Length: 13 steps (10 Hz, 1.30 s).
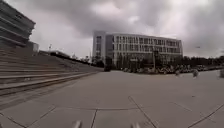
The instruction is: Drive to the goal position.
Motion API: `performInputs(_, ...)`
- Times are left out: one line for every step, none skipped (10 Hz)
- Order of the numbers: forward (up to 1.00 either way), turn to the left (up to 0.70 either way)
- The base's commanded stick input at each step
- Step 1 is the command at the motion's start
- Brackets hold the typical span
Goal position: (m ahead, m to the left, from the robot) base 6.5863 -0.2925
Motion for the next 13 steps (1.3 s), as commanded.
performInputs(0.85, 0.00)
performInputs(0.85, 0.00)
performInputs(0.85, 0.00)
performInputs(0.85, 0.00)
performInputs(0.85, 0.00)
performInputs(0.85, 0.00)
performInputs(0.85, 0.00)
performInputs(0.85, 0.00)
performInputs(0.85, 0.00)
performInputs(0.85, 0.00)
performInputs(0.85, 0.00)
performInputs(0.85, 0.00)
performInputs(0.85, 0.00)
